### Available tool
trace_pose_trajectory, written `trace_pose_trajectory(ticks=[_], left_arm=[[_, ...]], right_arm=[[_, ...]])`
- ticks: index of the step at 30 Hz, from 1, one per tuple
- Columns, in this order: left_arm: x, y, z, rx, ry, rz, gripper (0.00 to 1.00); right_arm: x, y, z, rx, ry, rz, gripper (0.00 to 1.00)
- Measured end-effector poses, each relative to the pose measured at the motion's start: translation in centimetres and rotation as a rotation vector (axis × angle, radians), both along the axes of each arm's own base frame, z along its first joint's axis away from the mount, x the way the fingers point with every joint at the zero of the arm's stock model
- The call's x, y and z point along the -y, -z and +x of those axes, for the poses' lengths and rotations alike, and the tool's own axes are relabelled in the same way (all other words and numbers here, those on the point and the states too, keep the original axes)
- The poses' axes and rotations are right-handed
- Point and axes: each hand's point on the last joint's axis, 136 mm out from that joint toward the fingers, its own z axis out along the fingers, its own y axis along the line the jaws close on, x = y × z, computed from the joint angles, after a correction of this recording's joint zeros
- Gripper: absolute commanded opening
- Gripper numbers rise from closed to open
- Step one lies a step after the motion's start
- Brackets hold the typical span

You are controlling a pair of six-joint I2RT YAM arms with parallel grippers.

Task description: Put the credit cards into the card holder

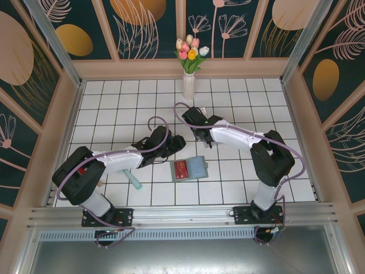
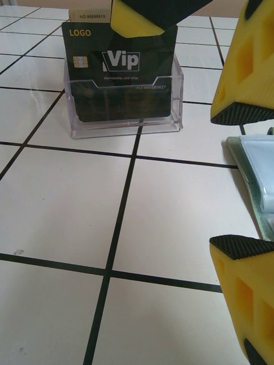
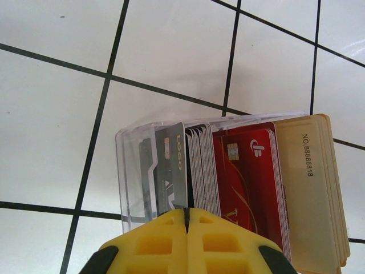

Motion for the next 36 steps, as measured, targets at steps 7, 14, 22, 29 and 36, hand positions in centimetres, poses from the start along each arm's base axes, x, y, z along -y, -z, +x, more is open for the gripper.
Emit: trace_pose_trajectory(ticks=[7,14,22,29,36], left_arm=[[0.1,-0.1,0.0,0.000,0.000,-0.005,0.56],[0.1,-0.1,0.0,-0.001,0.000,-0.005,0.56],[0.1,-0.1,0.0,-0.001,0.000,-0.005,0.56],[0.1,-0.1,0.0,0.000,0.000,-0.005,0.57],[0.7,-1.9,0.2,0.034,0.018,-0.064,0.62]], right_arm=[[1.3,0.2,0.7,-0.017,0.037,0.020,0.06],[1.0,0.1,0.6,-0.032,0.028,0.052,0.02],[0.2,-2.3,0.1,-0.020,0.003,0.149,0.00],[0.9,-5.8,-0.6,0.007,0.014,0.303,0.00],[1.9,-10.4,-0.7,0.064,0.026,0.519,0.00]])
